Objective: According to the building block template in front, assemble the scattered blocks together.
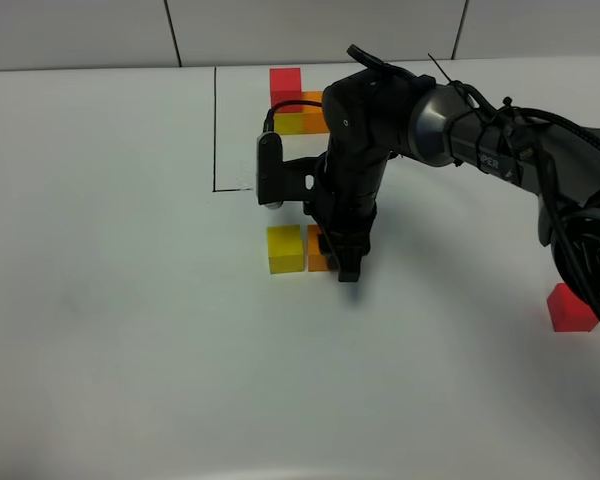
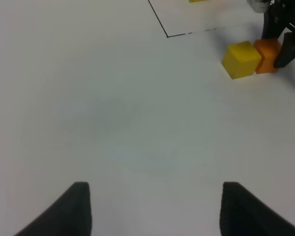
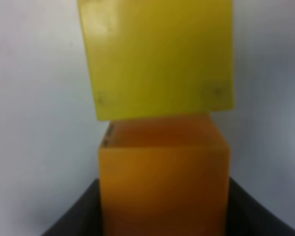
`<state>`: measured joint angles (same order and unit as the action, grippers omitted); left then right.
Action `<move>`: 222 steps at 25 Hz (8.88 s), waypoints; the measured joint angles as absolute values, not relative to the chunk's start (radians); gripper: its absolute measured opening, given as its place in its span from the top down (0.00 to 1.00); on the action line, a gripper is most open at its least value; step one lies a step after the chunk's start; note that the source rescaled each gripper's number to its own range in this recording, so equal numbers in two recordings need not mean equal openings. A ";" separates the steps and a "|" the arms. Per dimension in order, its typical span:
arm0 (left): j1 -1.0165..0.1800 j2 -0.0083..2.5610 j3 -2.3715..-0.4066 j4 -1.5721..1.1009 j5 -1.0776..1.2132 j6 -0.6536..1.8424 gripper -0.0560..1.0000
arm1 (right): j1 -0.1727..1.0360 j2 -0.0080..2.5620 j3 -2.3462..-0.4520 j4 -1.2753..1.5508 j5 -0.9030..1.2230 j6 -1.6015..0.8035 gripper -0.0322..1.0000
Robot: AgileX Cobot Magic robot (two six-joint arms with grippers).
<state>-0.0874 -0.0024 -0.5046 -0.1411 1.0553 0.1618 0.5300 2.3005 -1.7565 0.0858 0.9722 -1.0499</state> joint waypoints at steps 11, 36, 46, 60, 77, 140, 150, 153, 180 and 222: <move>-0.087 -0.002 -0.505 -0.141 1.055 0.162 0.58 | 0.538 2.302 -1.758 0.088 0.958 -1.019 0.95; -0.087 -0.002 -0.505 -0.141 1.055 0.162 0.58 | 0.511 2.207 -1.755 0.072 0.993 -0.801 0.04; -0.087 -0.002 -0.505 -0.141 1.055 0.162 0.58 | 0.388 1.961 -1.474 0.054 0.879 -0.512 0.05; -0.087 -0.002 -0.505 -0.141 1.055 0.162 0.58 | 0.069 1.647 -0.929 0.000 0.691 -0.070 0.07; -0.087 -0.002 -0.505 -0.141 1.055 0.162 0.58 | -0.015 1.806 -0.883 0.015 0.637 -0.121 0.24; -0.087 -0.002 -0.505 -0.141 1.055 0.163 0.58 | 0.664 2.348 -2.047 -0.023 1.215 -0.828 0.95; -0.087 -0.002 -0.505 -0.141 1.055 0.163 0.58 | 0.655 2.361 -2.047 -0.020 1.214 -0.834 0.95; -0.087 -0.002 -0.505 -0.141 1.055 0.163 0.58 | 0.655 2.362 -2.048 -0.020 1.210 -0.836 0.95; -0.087 -0.002 -0.505 -0.141 1.055 0.163 0.58 | 0.655 2.362 -2.050 -0.018 1.170 -0.853 0.95; -0.087 -0.002 -0.505 -0.141 1.055 0.163 0.58 | 0.568 2.207 -2.012 -0.068 1.210 -0.579 0.26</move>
